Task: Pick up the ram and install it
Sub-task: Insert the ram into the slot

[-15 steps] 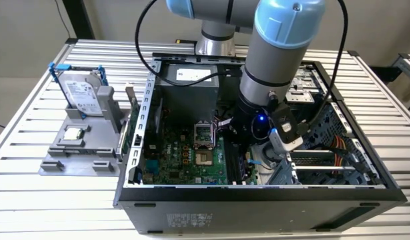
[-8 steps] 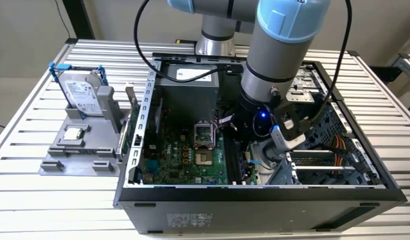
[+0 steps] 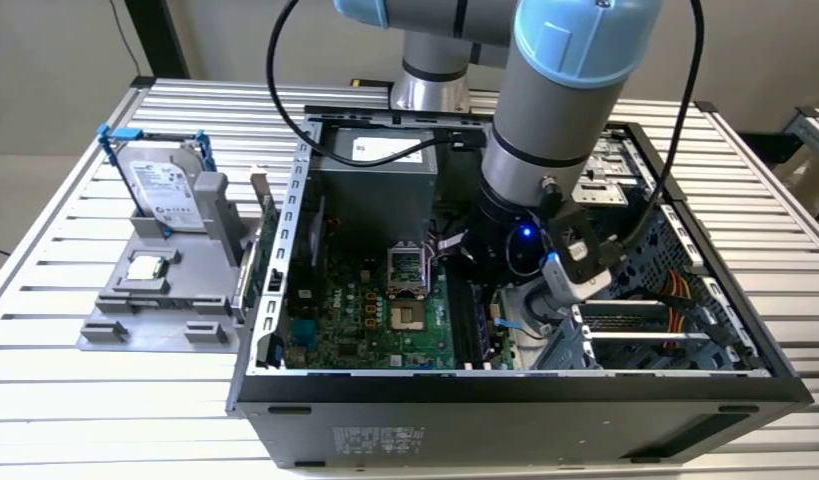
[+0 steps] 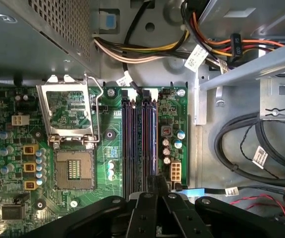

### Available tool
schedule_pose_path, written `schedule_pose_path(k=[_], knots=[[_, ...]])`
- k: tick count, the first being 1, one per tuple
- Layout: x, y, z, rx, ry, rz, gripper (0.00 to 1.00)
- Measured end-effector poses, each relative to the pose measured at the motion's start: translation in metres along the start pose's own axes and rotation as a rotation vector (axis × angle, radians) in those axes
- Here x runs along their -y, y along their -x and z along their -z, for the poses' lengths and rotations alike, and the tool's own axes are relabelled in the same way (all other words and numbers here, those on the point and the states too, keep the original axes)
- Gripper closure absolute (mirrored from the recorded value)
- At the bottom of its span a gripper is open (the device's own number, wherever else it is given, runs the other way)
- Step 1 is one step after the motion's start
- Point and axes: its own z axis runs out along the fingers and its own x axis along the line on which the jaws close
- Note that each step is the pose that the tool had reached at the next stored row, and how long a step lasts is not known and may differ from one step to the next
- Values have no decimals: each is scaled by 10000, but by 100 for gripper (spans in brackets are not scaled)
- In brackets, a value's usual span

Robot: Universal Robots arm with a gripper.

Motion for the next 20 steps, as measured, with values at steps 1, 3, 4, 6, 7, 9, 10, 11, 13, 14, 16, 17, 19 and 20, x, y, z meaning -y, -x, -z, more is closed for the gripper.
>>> schedule_pose_path(k=[1, 3, 4, 6, 7, 9, 10, 11, 13, 14, 16, 17, 19, 20], knots=[[2, 0, 0, 0, -1, 3, 100], [4, 0, 0, 0, 0, 9, 100], [6, 0, 0, 0, 0, 12, 100], [7, 0, 0, 0, 1, 18, 100], [7, 0, 0, -1, 1, 21, 100], [7, 0, 0, 0, 1, 27, 100], [7, 0, 0, 0, 1, 30, 100], [7, 0, 0, -1, 1, 33, 100], [7, 0, 0, -1, 1, 53, 100], [7, 0, 0, -1, 2, 87, 100], [7, 0, 0, -3, 4, 205, 100], [7, 0, 0, -4, 4, 272, 100], [7, 0, 0, -6, 6, 410, 100], [7, 0, 0, -8, 7, 485, 100]])
